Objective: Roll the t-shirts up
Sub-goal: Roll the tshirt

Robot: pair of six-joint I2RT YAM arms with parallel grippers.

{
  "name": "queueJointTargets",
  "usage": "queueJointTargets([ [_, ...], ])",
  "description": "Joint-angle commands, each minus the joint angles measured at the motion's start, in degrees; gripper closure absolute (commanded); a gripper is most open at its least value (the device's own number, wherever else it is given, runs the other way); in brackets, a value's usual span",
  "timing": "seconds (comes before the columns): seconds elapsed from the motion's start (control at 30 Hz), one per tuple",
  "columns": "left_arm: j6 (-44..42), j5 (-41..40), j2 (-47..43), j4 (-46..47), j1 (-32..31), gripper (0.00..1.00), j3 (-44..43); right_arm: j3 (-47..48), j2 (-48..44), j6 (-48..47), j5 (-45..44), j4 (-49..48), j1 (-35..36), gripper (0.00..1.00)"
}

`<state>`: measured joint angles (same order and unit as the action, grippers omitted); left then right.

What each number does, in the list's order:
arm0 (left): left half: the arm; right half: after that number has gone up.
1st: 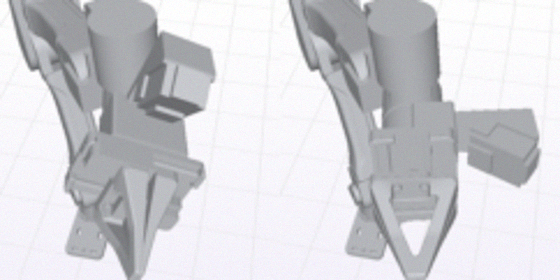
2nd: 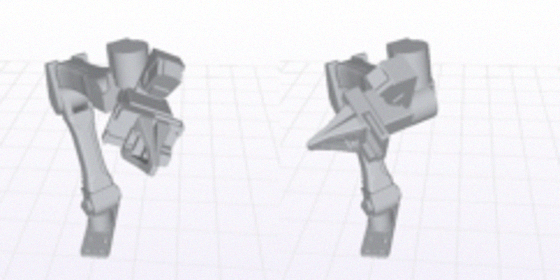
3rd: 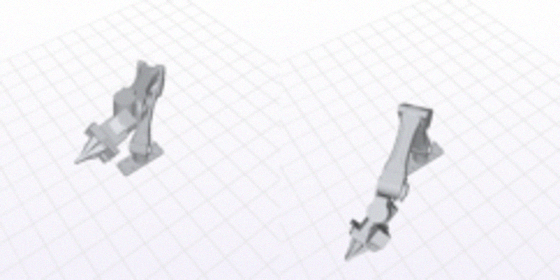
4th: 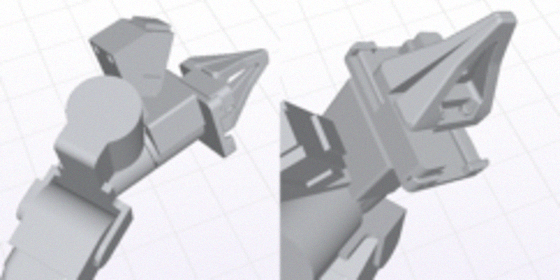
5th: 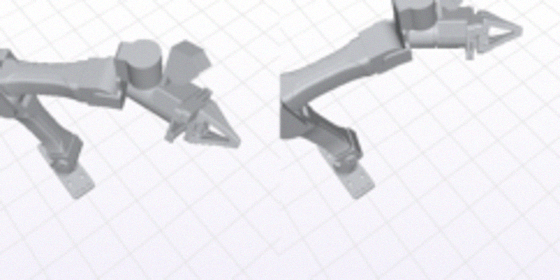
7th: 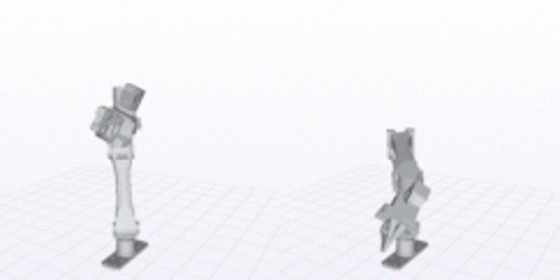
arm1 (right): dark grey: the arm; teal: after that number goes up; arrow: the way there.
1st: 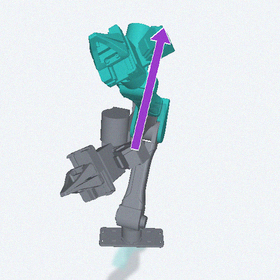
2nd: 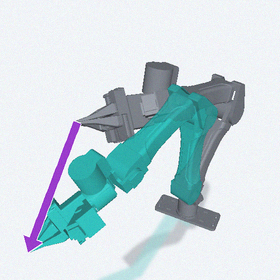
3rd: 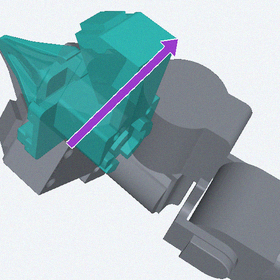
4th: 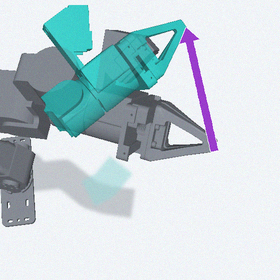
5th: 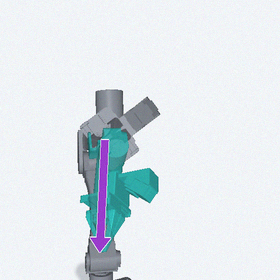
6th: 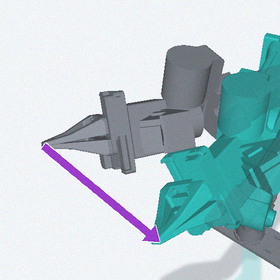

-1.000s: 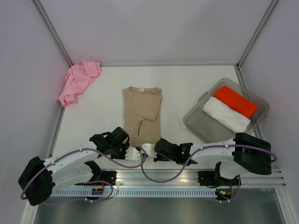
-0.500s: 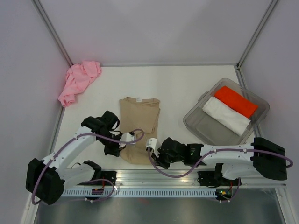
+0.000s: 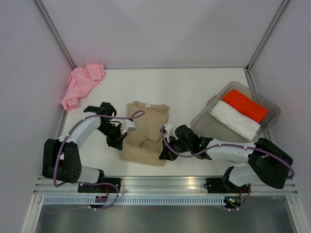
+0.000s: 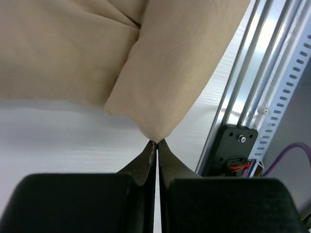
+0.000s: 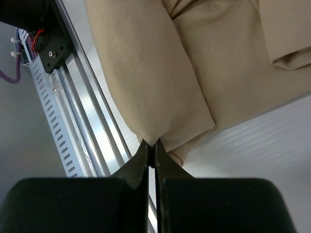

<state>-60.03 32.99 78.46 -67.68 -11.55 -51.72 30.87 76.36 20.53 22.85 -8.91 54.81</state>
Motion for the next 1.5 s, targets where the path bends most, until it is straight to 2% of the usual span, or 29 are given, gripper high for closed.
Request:
queueJointTargets([
  [0.0, -1.15, 0.50, 4.24, 4.75, 1.70, 0.98, -3.47, 2.09, 3.69, 2.14, 6.05, -2.43, -2.85, 1.00],
  [0.2, 1.23, -0.38, 10.66, 8.96, 4.08, 0.98, -5.05, 2.79, 10.03, 4.60, 8.26, -7.25, -7.78, 0.99],
  [0.3, 2.55, -1.17, 12.24, 11.42, 4.52, 0.98, -4.88, 3.75, 10.92, 5.30, 7.56, -6.66, -10.06, 0.97],
  [0.33, 2.72, -1.35, 12.60, 11.69, 4.69, 0.98, -4.96, 4.02, 11.01, 5.31, 6.43, -6.21, -11.03, 0.95],
  [0.47, 3.25, -1.62, 14.27, 13.18, 4.78, 0.98, -5.05, 5.60, 12.41, 4.78, 5.80, -5.42, -11.65, 0.70],
  [0.57, 3.78, -0.83, 14.71, 13.28, 4.78, 0.98, -5.14, 5.69, 11.02, 4.69, 4.14, -4.63, -11.74, 0.61],
  [0.8, 5.27, 0.58, 13.13, 13.63, 4.78, 0.96, -4.26, 3.94, 2.67, 8.11, -2.36, 0.99, -9.91, 0.52],
  [0.97, 6.77, 1.11, 11.72, 14.42, 4.78, 0.92, -4.35, 0.33, 2.47, 13.12, -5.70, -3.39, -6.12, 0.44],
  [1.1, 7.65, 0.76, 11.63, 14.59, 4.78, 0.92, -4.09, 1.82, 6.87, 13.04, -6.76, -4.54, -5.76, 0.45],
  [1.17, 7.56, 0.58, 11.20, 15.03, 4.78, 0.92, -3.39, 3.05, 8.98, 12.52, -8.34, -4.80, -5.85, 0.50],
  [1.3, 9.75, -0.21, 11.01, 16.79, 4.96, 0.91, -2.77, 5.77, 12.84, 12.34, -8.97, -5.42, -6.29, 0.91],
  [1.33, 10.10, -0.64, 11.19, 17.05, 5.05, 0.91, -2.85, 5.95, 13.29, 12.68, -8.88, -5.42, -6.46, 0.98],
  [1.47, 12.56, -2.31, 12.42, 18.72, 5.49, 0.94, -2.42, 4.29, 14.35, 14.79, -8.61, -6.30, -8.74, 1.00],
])
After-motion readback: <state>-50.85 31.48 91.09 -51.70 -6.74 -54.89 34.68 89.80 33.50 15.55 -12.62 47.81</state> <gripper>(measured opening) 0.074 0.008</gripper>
